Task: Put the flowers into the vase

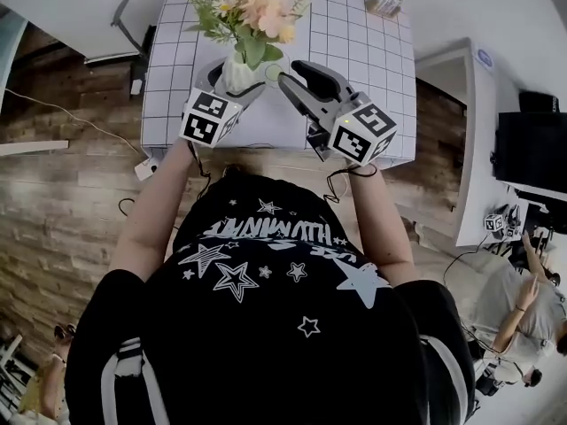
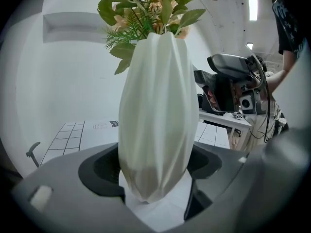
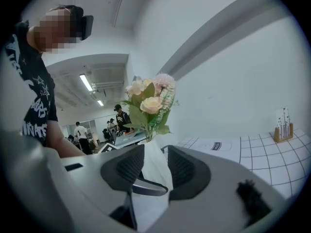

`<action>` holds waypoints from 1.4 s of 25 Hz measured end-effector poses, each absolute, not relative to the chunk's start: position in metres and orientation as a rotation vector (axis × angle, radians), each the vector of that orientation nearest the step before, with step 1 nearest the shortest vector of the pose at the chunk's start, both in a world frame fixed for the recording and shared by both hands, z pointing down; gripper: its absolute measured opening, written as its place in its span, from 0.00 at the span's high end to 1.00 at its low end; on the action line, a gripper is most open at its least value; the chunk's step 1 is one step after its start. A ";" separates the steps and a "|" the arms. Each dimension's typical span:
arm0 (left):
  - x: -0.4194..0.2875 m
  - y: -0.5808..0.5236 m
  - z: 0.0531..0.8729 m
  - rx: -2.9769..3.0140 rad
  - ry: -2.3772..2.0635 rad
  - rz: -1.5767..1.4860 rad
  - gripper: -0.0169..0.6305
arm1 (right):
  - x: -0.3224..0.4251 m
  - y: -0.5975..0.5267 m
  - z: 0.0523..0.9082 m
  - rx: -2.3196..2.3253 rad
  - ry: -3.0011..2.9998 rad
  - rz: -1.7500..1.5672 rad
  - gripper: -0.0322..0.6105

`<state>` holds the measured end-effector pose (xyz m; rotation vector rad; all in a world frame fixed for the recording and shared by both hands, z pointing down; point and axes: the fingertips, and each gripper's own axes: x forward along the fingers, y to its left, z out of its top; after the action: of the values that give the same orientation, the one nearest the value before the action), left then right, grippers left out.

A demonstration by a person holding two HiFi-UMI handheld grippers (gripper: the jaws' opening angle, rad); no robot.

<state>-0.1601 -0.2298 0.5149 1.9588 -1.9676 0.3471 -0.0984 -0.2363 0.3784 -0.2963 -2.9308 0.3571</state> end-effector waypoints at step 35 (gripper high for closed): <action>-0.053 -0.115 0.449 1.679 -2.273 0.107 0.56 | 0.017 -0.247 0.369 -0.313 -3.079 0.714 0.90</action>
<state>-0.0530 -0.1147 0.4490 1.6791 -2.2731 0.1071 0.0170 -0.2466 0.3691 -0.3130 -3.0792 0.7141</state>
